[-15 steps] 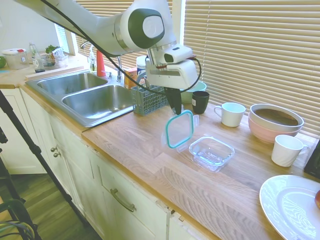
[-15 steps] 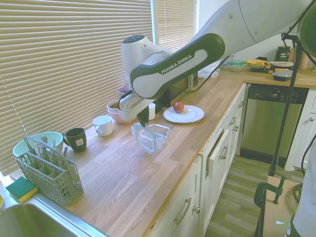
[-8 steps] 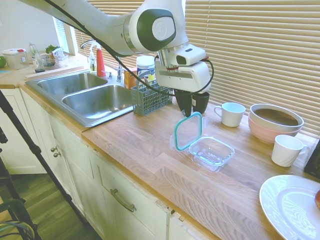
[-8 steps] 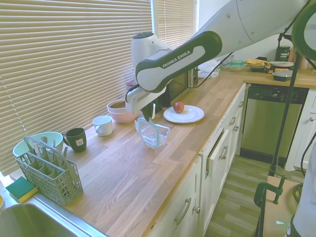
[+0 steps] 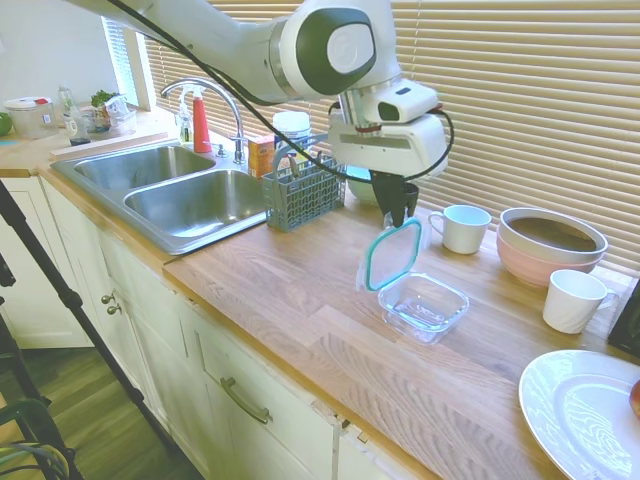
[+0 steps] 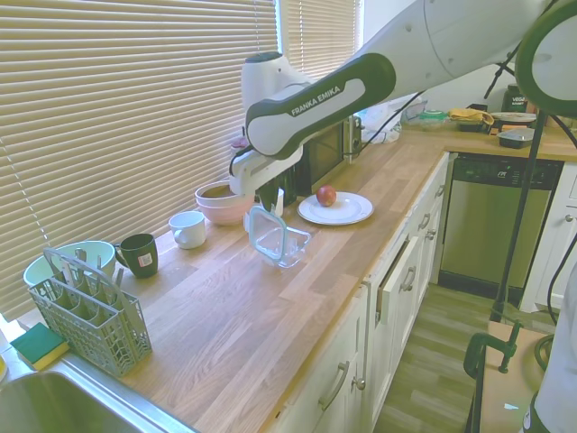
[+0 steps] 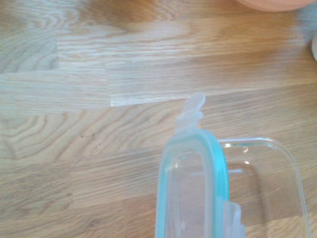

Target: Cover the lid of the food container

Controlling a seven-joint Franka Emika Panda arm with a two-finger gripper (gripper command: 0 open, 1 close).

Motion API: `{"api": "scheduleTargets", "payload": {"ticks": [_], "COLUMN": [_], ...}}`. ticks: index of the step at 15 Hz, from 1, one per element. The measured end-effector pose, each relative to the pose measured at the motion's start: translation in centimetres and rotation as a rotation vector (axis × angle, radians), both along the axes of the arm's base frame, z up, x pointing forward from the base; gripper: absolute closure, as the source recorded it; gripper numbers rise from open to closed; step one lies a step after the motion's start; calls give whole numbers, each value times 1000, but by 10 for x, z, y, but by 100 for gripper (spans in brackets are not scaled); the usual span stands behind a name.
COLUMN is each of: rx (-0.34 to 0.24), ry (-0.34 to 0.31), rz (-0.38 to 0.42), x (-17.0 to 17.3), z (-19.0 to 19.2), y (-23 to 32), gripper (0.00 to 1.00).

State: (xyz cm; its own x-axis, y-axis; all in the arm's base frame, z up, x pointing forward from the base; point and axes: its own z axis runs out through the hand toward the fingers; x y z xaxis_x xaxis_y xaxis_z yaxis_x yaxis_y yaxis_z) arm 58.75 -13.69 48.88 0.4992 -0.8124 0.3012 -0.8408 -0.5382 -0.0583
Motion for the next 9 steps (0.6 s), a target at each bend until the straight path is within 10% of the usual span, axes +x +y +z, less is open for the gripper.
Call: {"api": "scheduleTargets", "payload": {"ticks": [9], "rx": [29], "ry": [1], "rz": [-17], "x": [-2], "z": [-1], "y": [-25], "gripper": [100]}}
